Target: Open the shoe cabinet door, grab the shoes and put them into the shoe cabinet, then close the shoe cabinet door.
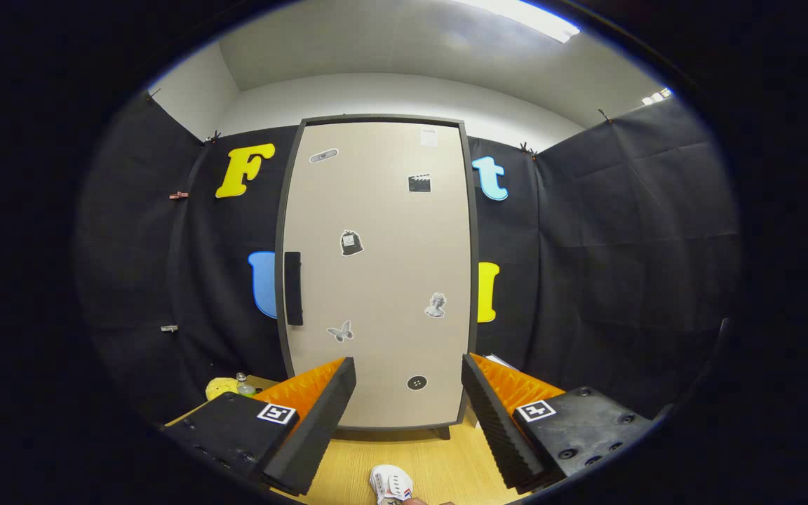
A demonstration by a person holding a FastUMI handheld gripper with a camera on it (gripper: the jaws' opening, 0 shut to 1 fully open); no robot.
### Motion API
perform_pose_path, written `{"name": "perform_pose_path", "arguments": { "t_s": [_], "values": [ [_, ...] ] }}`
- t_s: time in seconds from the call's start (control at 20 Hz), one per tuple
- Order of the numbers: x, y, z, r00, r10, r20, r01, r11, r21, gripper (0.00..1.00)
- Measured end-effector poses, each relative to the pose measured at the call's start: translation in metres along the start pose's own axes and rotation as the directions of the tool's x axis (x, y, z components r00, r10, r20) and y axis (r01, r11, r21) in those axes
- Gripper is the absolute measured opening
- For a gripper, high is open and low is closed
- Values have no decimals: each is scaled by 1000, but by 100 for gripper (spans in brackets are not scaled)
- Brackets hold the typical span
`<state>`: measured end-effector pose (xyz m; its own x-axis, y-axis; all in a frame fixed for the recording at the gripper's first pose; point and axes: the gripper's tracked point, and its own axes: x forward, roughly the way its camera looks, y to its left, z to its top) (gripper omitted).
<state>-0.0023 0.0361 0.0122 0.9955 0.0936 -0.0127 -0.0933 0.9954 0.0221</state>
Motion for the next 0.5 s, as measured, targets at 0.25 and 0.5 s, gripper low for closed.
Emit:
{"name": "perform_pose_path", "arguments": {
  "t_s": [0.25,0.5],
  "values": [
    [26,24,3,1000,7,-30,-6,999,36,98],
    [66,65,20,995,83,-53,-82,996,23,98]
  ]
}}
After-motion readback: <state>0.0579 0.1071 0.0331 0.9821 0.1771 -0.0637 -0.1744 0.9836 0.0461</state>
